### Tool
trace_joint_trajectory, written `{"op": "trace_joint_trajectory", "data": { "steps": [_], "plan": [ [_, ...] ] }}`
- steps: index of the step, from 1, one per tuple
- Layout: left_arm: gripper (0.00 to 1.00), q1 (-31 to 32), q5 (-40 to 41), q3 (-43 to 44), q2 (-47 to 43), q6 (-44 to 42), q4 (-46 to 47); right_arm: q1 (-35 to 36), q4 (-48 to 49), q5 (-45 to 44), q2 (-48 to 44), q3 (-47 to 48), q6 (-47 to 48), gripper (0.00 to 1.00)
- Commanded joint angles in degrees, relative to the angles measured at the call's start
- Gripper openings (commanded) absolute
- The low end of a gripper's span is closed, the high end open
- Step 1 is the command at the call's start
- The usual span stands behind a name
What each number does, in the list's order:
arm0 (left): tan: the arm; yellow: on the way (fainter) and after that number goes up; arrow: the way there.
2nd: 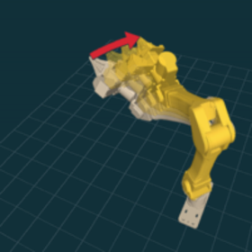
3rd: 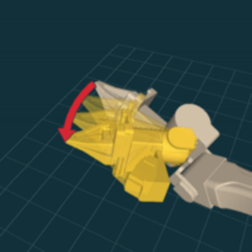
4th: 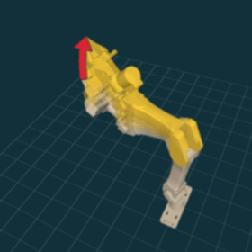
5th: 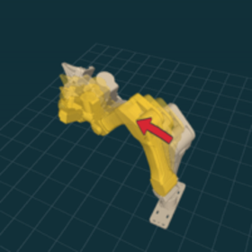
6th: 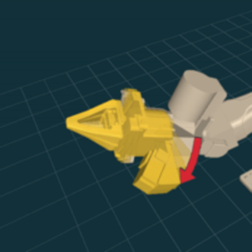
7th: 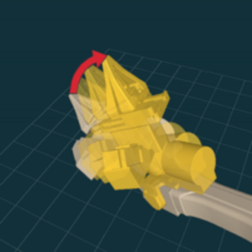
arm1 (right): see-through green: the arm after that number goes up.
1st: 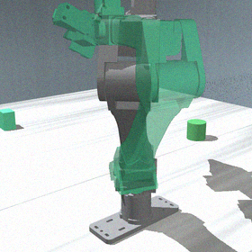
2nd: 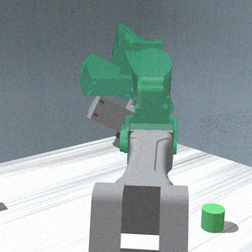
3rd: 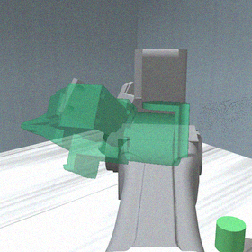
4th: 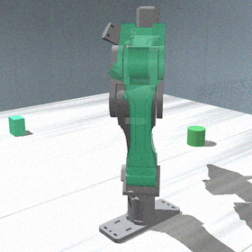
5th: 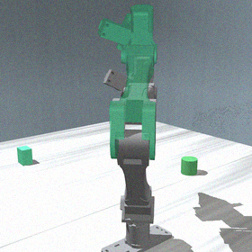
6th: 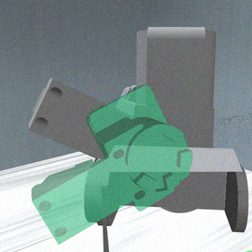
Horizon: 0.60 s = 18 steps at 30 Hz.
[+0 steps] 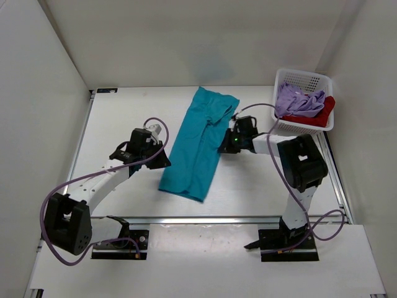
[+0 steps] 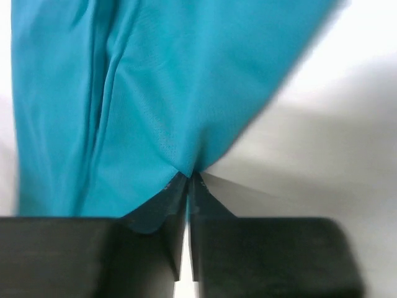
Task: Fold and stack the t-shirts
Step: Rotate the tshirt 75 degrees, then grab the bottom of the folded rectangular tshirt with both arms
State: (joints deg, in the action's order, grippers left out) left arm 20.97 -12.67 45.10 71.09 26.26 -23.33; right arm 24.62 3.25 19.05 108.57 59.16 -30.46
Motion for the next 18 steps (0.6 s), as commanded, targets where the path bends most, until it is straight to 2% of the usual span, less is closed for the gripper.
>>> {"op": "trace_joint_trajectory", "data": {
  "steps": [1, 4, 10, 12, 15, 18],
  "plan": [
    [0.25, 2.23, -0.16, -2.73, 0.45, 0.98, 1.53, -5.71, -10.35, 3.97, -0.03, 2.0, 8.13, 0.09],
    [0.34, 4.78, 1.06, -6.24, 0.8, 1.16, 2.06, -6.87, -9.84, 4.6, -2.56, 0.01, 8.84, 0.27],
    [0.49, 9.25, -0.34, -10.56, 3.08, 2.83, 4.26, -5.38, -7.38, -2.69, -16.7, -12.38, 5.68, 0.33],
    [0.56, 9.88, -0.08, -10.74, 3.35, 2.66, 4.44, -3.45, -6.94, -3.92, -22.51, -19.22, 4.19, 0.34],
    [0.56, 9.35, -0.25, -11.96, 3.88, 2.74, 5.67, 0.68, -5.88, -4.55, -30.08, -27.06, 0.49, 0.35],
    [0.56, 8.65, -0.43, -12.58, 4.06, 2.83, 6.46, 8.57, -6.58, -6.83, -36.13, -32.42, -4.16, 0.36]
  ]
}}
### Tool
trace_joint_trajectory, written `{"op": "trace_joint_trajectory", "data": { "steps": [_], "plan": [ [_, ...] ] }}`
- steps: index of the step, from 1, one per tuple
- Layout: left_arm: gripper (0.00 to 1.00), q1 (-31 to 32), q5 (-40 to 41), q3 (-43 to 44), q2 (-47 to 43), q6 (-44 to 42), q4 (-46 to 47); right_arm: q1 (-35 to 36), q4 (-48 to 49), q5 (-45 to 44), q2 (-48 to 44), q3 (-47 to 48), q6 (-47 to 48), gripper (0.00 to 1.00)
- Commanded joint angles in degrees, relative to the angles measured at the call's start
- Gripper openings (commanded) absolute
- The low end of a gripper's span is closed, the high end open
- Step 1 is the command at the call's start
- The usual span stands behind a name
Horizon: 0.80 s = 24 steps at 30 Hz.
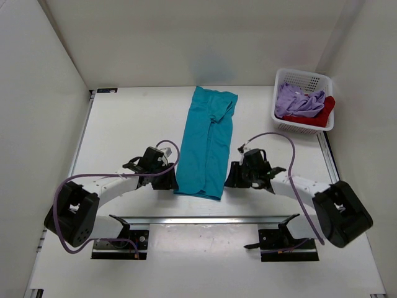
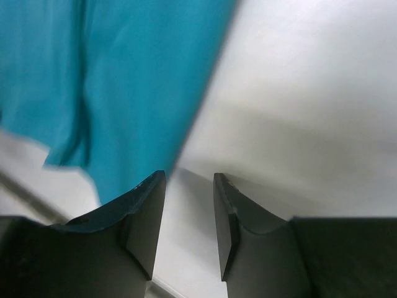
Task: Fold and stack the t-shirts
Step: Grab the bottom of the folded rectangular tshirt with both arms
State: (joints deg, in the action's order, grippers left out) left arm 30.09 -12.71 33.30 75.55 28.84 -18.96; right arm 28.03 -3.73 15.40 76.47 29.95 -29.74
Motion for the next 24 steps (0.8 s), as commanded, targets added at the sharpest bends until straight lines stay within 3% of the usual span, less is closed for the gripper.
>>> {"op": "trace_joint_trajectory", "data": {
  "steps": [1, 9, 15, 18, 21, 24],
  "plan": [
    [0.56, -0.12, -0.3, -1.13, -0.23, 0.43, 2.52, 5.97, 0.65, -3.44, -5.44, -5.15, -6.46, 0.35],
    [0.55, 0.5, -1.71, -2.01, 1.27, 2.45, 6.74, 12.13, 7.41, -3.97, -8.35, -12.11, -14.65, 0.39],
    [0.2, 0.41, -2.75, -2.01, 2.41, 3.68, 8.24, 11.7, 10.93, -0.81, -4.94, -11.24, -15.0, 0.29],
    [0.08, 1.37, -2.59, -1.83, 2.41, 3.85, 8.06, 12.05, 13.99, 2.08, -4.83, -12.37, -16.31, 0.13],
    [0.0, 2.08, -2.58, -2.27, 1.1, 3.42, 6.22, 12.92, 12.09, -0.01, -6.68, -13.08, -16.68, 0.0],
    [0.0, 3.14, -4.76, -4.12, -2.32, 3.68, 2.8, 14.85, 6.9, -1.51, -10.98, -14.13, -17.1, 0.0]
  ]
}}
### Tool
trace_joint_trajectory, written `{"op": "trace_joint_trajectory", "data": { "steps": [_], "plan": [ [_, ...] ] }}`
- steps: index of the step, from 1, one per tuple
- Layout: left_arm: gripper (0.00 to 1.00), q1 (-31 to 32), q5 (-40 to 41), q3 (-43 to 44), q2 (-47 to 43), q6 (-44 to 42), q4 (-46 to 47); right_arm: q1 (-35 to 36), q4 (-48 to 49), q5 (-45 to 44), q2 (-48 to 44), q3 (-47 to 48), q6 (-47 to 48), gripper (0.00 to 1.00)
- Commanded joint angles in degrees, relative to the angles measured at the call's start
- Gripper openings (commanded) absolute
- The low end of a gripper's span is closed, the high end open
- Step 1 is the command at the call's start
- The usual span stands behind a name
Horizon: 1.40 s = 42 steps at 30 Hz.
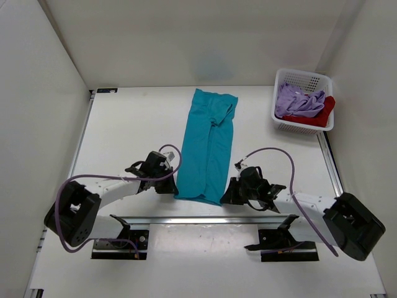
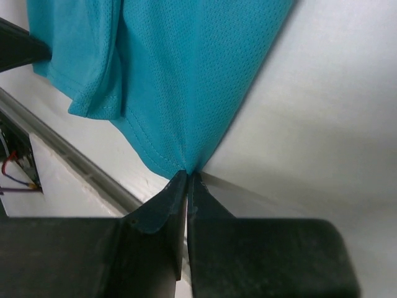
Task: Fold and stack the t-shirts
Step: Grab the bottom of the folded rectangular tshirt with both arms, then fold the folded rectangular tshirt in 1/3 of the way
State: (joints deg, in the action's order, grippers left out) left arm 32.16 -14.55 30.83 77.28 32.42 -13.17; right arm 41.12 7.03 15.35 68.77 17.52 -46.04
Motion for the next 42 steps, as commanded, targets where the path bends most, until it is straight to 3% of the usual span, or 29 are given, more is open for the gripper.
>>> {"op": "trace_joint_trajectory", "data": {
  "steps": [1, 4, 6, 9, 15, 18, 26, 31, 39, 42],
  "plan": [
    [0.0, 2.37, -3.9, -2.87, -4.76, 0.27, -5.09, 3.59, -5.17, -1.73, -5.73, -2.39, -1.94, 0.0],
    [0.0, 7.19, -5.92, -5.16, -10.2, 2.1, -11.68, 9.91, -10.87, -3.31, -9.53, -2.49, -5.36, 0.0],
    [0.0, 6.69, -7.33, -4.9, -14.68, 3.51, -15.12, 13.09, -15.0, -5.58, -11.46, -1.17, -6.6, 0.0],
    [0.0, 2.48, -7.0, 0.08, -17.59, 4.31, -13.74, 8.91, -18.36, -5.08, -12.7, 3.83, -1.45, 0.0],
    [0.0, -4.9, -3.64, 20.47, -1.29, 1.33, -10.31, -12.35, -14.24, 2.92, -2.19, 16.04, 12.11, 0.0],
    [0.0, -6.76, -1.11, 28.56, 6.98, 1.06, -8.72, -17.12, -14.32, 3.89, 6.61, 25.51, 18.43, 0.0],
    [0.0, -10.46, 2.42, 42.72, 24.92, 1.5, -7.84, -24.33, -13.35, 4.95, 24.9, 39.77, 21.96, 0.0],
    [0.02, -11.42, 1.1, 47.56, 32.32, 0.62, -8.01, -26.09, -13.26, 5.65, 31.15, 46.1, 22.75, 0.0],
    [0.18, -13.26, -1.79, 46.87, 35.41, 2.55, -0.12, -27.94, -12.74, 6.18, 37.66, 50.16, 22.57, 0.01],
    [0.31, -14.67, -3.73, 43.63, 31.29, 5.27, 4.1, -27.77, -12.3, 6.18, 36.0, 50.07, 22.31, 0.14]
  ]
}}
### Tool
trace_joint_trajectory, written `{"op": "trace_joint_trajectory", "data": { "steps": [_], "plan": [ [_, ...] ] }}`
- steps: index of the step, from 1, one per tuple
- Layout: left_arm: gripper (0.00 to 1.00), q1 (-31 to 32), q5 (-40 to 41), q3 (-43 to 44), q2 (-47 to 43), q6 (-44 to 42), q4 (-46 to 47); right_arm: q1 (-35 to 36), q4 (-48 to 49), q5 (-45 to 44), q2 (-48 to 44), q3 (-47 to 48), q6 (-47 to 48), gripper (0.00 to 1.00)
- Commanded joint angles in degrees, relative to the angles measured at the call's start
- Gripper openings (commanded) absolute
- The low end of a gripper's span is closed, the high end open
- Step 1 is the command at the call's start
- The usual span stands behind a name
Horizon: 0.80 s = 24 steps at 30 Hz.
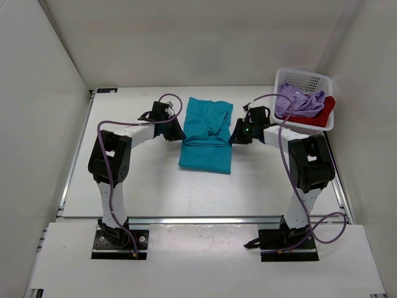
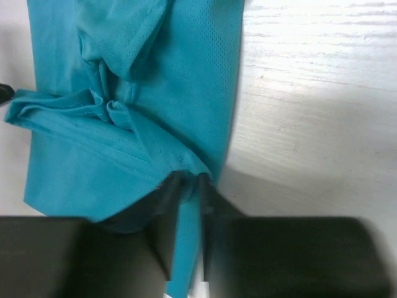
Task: Fold and stack the t-shirts
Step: Fold the folded rectangular tshirt in 1/3 of the way
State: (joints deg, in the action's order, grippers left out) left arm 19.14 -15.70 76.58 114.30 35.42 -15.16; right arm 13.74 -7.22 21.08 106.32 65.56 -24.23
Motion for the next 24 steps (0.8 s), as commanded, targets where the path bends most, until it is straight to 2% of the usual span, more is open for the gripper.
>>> {"op": "trace_joint_trajectory", "data": {
  "steps": [1, 3, 6, 8, 10, 11, 12, 15, 24],
  "plan": [
    [0.36, -1.82, -2.32, -3.18, -8.19, 2.55, 6.89, 0.32, 1.43, -0.42, -3.12, 1.77, 1.11, 0.21],
    [0.39, -1.12, -0.65, -5.19, -12.15, 2.46, 6.81, 1.2, 0.55, -2.96, -6.02, 0.98, 2.16, 0.27],
    [0.36, 0.63, 1.03, -12.64, -19.09, 2.9, 8.81, 3.83, 0.1, -6.13, -10.86, -1.22, 3.04, 0.31],
    [0.34, 3.35, -0.11, -17.41, -21.22, 3.6, 10.4, 5.77, -0.77, -9.02, -13.15, -3.24, 3.92, 0.26],
    [0.3, 5.03, -3.26, -23.02, -21.32, 5.18, 12.95, 8.4, -0.86, -10.8, -14.3, -3.77, 4.97, 0.04],
    [0.29, 5.99, -4.5, -24.62, -20.96, 6.67, 14.44, 10.06, -0.34, -10.54, -14.13, -4.21, 4.98, 0.0],
    [0.27, 6.61, -4.6, -26.63, -20.44, 7.55, 17.76, 11.65, 0.97, -8.88, -13.52, -4.39, 4.72, 0.0],
    [0.25, 6.36, -3.63, -28.84, -18.25, 8.44, 19.29, 14.64, 3.44, -5.71, -9.75, -2.99, 4.63, 0.0],
    [0.24, 5.56, -1.96, -37.45, -18.5, 8.79, 22.36, 18.69, 5.02, -6.49, 0.28, 1.85, 4.98, 0.0]
  ]
}}
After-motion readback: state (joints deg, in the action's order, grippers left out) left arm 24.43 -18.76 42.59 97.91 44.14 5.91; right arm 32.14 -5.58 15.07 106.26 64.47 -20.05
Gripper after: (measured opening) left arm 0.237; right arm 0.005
